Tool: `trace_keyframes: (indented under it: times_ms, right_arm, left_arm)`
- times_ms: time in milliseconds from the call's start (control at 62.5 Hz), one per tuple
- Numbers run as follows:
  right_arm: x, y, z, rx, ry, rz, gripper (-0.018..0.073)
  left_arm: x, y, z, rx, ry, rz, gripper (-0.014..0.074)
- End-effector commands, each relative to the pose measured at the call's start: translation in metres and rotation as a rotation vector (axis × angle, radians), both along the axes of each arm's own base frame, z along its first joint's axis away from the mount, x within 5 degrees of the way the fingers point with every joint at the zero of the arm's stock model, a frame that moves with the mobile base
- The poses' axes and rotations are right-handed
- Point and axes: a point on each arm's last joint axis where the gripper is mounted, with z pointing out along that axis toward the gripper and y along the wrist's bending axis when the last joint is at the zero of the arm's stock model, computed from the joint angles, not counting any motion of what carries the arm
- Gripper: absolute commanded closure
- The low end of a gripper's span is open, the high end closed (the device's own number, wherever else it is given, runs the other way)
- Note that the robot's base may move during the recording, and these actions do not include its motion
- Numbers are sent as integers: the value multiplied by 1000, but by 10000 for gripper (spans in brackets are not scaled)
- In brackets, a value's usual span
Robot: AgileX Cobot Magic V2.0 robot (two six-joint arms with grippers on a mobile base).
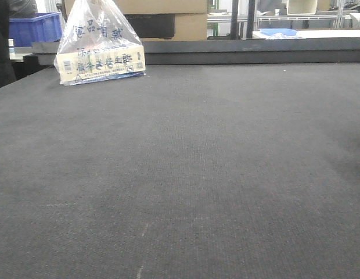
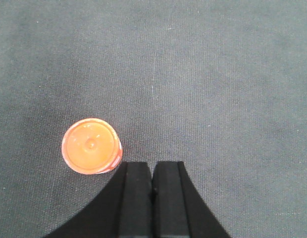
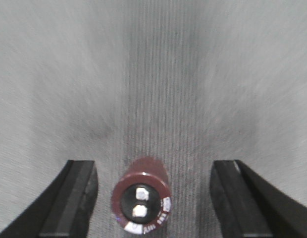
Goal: Place cylindrical capacitor in blue bin on shelf
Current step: 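Close left gripper on orange cylinder, right gripper on brown capacitor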
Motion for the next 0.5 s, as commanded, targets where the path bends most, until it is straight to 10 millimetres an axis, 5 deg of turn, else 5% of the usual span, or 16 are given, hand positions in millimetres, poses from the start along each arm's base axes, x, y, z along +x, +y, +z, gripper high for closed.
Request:
trace_keyframes:
  times_ms: [0,288,480]
  right_arm:
    - [1,0,-4,-2,31,4,200]
    - [2,0,-7,-2,44,4,216]
    - [3,1,-9,2,51,1,459]
  left_arm:
    - [1,0,4,-5,-17,9,708]
    - [1,2,3,22,-15,8,708]
    - [1,5,2,60,-7,7,660]
